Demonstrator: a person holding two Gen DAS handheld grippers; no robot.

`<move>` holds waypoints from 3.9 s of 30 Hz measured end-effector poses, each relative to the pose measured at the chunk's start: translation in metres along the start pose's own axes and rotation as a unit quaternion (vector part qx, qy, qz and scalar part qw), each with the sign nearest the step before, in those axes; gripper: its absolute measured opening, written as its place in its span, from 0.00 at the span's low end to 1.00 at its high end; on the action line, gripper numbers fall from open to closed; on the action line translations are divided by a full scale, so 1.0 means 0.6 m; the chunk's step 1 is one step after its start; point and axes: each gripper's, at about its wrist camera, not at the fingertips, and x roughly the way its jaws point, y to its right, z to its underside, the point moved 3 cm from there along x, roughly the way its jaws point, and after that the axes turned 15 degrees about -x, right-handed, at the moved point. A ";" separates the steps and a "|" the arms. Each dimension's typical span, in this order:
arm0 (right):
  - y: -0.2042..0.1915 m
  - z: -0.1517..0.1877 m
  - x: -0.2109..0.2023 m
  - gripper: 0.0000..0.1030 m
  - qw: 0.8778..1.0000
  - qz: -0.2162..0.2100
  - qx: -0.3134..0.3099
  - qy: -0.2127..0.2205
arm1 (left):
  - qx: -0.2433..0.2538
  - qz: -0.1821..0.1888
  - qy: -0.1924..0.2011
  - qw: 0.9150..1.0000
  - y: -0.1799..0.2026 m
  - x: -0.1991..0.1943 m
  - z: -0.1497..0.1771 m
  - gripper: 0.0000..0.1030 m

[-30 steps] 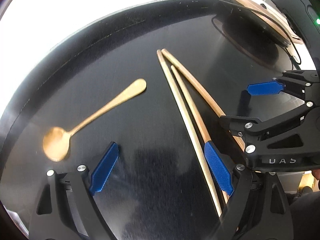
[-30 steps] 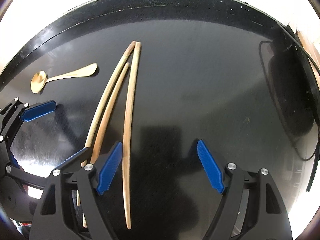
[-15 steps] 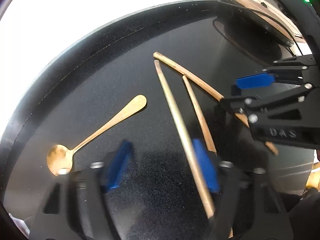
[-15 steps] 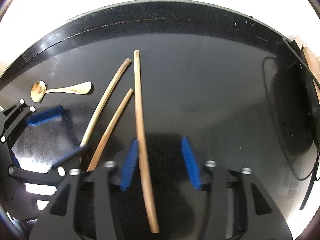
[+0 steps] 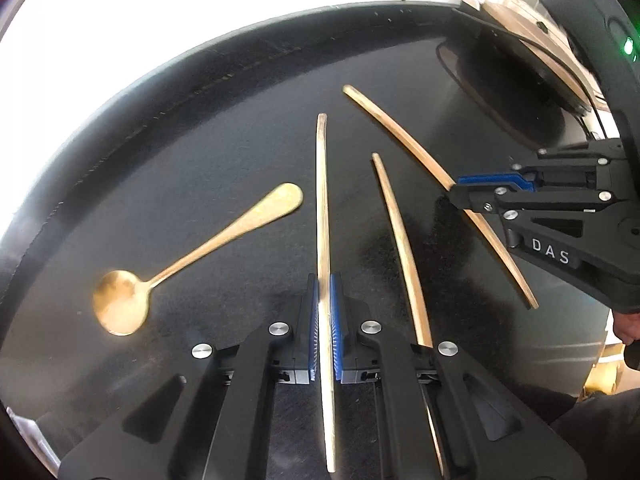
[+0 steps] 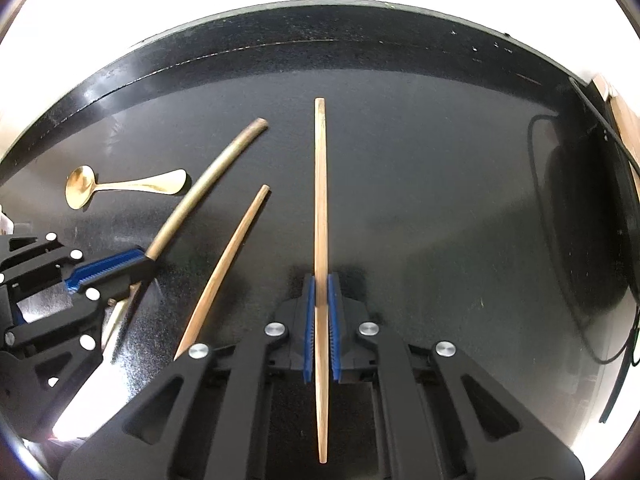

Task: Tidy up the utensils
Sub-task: 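Grasp a chopstick with the left tool while the right tool grasps the other chopstick, then carry both chopsticks into the clear container and open both tools, then move both open tools back over the gold spoon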

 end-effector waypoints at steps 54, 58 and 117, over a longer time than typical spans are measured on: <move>-0.885 -0.141 -0.147 0.07 0.936 -0.240 -0.257 0.004 | -0.492 -0.092 0.119 0.858 -0.651 -0.441 0.459 0.05; -0.902 -0.154 -0.128 0.07 0.938 -0.236 -0.254 -0.007 | -0.497 -0.089 0.118 0.855 -0.668 -0.433 0.455 0.05; -0.551 -0.086 -0.160 0.71 0.969 -0.233 -0.073 0.038 | -0.403 -0.087 0.085 0.907 -0.453 -0.369 0.351 0.82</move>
